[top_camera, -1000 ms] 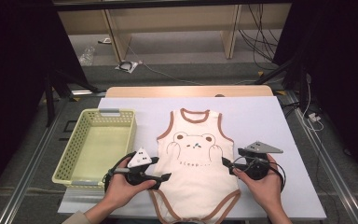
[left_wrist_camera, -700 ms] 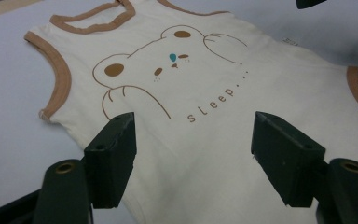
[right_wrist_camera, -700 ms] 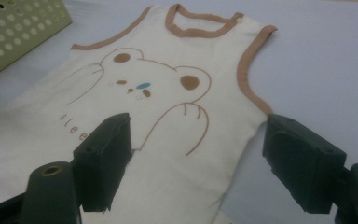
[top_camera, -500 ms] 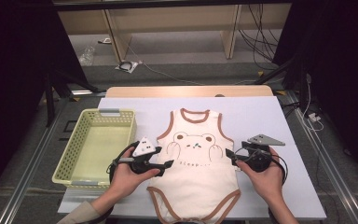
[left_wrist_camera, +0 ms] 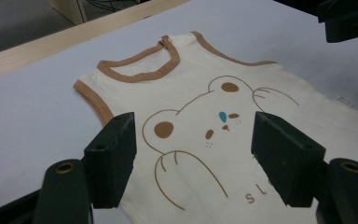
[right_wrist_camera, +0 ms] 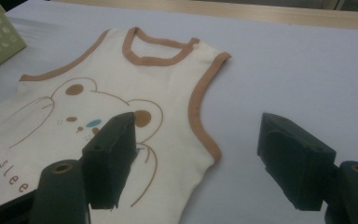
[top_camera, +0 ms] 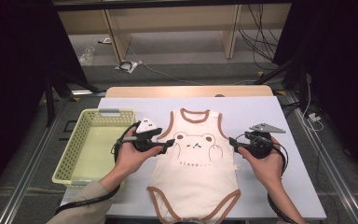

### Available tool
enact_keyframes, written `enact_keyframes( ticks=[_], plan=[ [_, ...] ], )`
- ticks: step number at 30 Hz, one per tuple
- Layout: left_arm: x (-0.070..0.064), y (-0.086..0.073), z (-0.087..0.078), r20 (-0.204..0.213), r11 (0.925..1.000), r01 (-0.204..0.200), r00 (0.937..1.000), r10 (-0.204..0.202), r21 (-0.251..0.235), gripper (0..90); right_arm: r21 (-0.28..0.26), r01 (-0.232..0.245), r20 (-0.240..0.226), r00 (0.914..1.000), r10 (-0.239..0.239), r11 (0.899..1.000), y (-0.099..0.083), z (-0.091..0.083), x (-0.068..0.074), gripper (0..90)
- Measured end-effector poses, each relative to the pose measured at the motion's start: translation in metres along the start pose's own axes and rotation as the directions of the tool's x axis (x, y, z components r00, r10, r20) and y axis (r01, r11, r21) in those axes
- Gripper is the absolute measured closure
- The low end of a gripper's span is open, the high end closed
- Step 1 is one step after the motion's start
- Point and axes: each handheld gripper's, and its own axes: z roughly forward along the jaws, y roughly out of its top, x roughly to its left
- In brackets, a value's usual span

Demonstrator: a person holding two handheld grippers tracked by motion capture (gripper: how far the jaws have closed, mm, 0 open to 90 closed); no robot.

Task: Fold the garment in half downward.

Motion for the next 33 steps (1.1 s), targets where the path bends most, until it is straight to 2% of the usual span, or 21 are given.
enact_keyframes(
  ticks=[17,20,23,33],
  plan=[
    [0.03,0.019,0.042,-0.058,0.9985,0.045,0.9974,-0.043,0.03,35.5,0.043,-0.002,0.009,1.0,0.001,0.999,0.024,0.034,-0.008,32.3],
    [0.036,0.022,0.051,-0.073,0.998,0.05,0.9962,-0.047,0.04,37.2,0.054,-0.007,0.009,0.9999,0.007,0.999,0.027,0.043,-0.009,33.7],
    [0.043,0.025,0.061,-0.069,0.9964,0.073,0.9952,-0.07,0.043,39.6,0.072,-0.007,0.011,0.9999,0.007,0.997,0.03,0.054,-0.01,34.8],
    [0.062,0.028,0.089,-0.115,0.9906,0.104,0.989,-0.093,0.089,41.8,0.129,-0.003,0.026,0.9997,-0.001,0.992,0.041,0.087,-0.013,38.8]
  ],
)
